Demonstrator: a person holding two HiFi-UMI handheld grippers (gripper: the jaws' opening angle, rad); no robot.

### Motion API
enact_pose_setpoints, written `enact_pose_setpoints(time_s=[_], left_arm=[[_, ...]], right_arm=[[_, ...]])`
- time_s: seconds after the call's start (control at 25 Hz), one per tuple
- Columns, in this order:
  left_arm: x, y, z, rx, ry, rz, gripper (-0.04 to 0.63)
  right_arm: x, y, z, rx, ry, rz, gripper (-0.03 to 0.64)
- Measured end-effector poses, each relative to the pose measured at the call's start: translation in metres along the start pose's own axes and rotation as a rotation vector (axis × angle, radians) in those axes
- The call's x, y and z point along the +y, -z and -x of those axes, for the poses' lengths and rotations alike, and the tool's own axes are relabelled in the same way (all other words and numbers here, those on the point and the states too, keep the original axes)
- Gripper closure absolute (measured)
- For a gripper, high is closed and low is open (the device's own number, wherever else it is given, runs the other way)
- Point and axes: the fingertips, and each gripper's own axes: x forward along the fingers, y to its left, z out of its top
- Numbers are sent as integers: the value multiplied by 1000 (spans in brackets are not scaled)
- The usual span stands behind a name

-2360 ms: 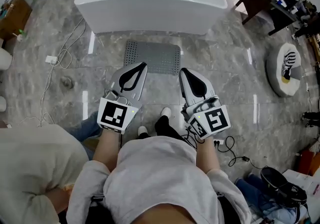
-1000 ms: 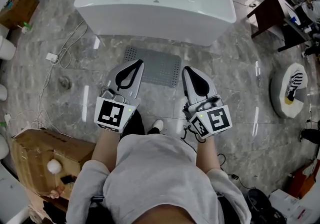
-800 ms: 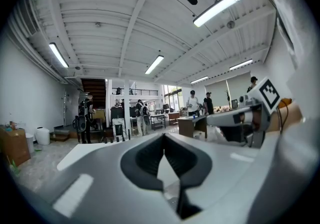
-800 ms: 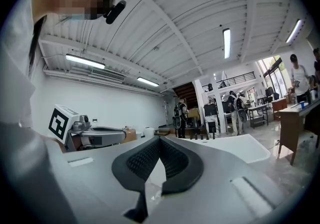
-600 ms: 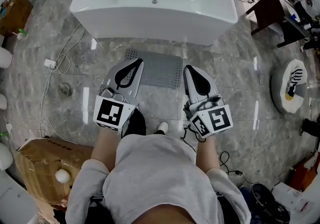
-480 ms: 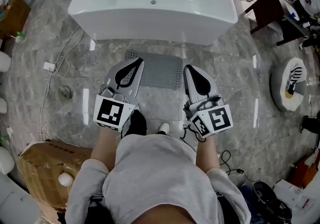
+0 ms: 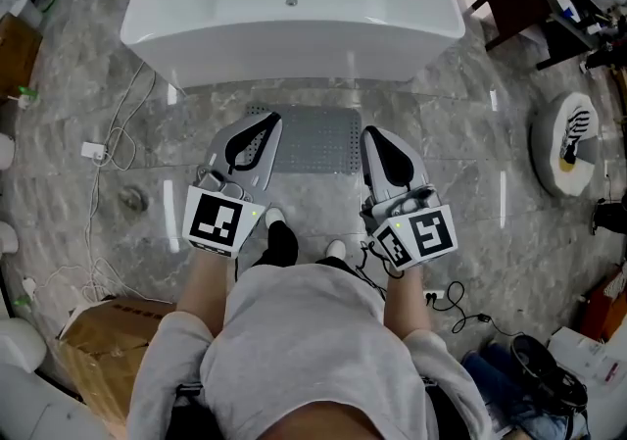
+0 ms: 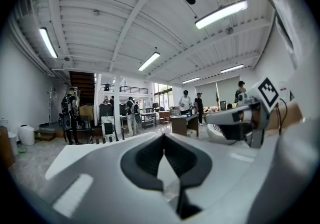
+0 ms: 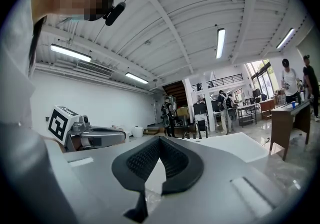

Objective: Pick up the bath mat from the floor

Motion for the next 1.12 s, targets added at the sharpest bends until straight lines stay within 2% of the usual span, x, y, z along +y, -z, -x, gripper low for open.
enact_pose_setpoints(time_s=[0.24, 0.36, 0.6, 1.12], left_arm=[[26, 11, -3, 26, 41, 20, 595], [37, 15, -4, 14, 53, 5, 595], [47, 24, -8, 19, 61, 25, 595], [30, 22, -48, 53, 21, 37, 595]], right_arm=[[9, 4, -23, 8, 41, -10, 617], [13, 5, -31, 10, 52, -8, 617], [15, 10, -41, 24, 62, -1, 617], [-36, 7, -44, 38, 25, 0, 617]])
